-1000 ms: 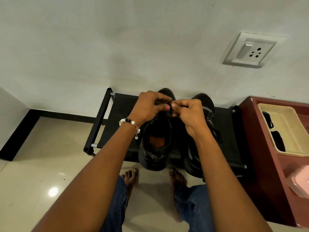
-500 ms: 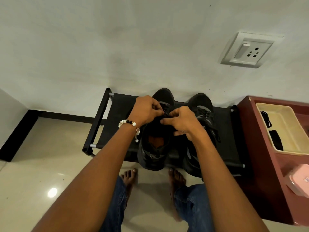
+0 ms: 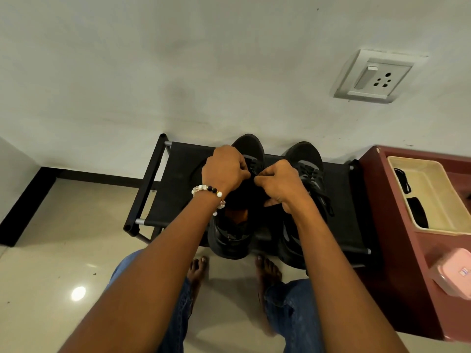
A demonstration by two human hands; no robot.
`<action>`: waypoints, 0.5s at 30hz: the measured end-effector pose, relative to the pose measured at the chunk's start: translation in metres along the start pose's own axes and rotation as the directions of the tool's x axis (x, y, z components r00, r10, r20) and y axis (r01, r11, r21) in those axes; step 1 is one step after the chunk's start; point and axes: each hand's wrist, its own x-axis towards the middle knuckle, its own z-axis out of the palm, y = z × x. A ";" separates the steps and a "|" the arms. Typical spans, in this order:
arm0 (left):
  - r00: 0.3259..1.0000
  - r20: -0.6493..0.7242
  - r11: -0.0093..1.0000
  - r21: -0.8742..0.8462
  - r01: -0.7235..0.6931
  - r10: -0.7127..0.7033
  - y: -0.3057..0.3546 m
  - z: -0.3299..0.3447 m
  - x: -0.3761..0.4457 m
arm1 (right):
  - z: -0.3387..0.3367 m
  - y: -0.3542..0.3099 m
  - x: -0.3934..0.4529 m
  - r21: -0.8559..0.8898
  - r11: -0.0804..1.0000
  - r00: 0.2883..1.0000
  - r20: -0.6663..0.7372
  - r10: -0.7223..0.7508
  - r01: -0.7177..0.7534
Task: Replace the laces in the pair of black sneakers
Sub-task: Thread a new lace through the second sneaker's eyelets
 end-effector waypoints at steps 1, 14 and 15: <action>1.000 -0.003 1.000 -0.021 0.007 -0.007 0.000 0.002 -0.001 | 0.000 0.001 0.000 -0.003 1.000 1.000 0.005 -0.010 0.010; 0.943 0.191 0.835 -0.441 0.329 -0.271 -0.005 0.010 0.001 | -0.008 0.010 0.006 0.026 0.997 0.986 0.151 -0.078 0.075; 0.942 0.186 0.830 -0.446 0.335 -0.280 -0.005 0.011 0.001 | -0.009 0.012 0.007 0.062 0.995 0.981 0.177 -0.083 0.073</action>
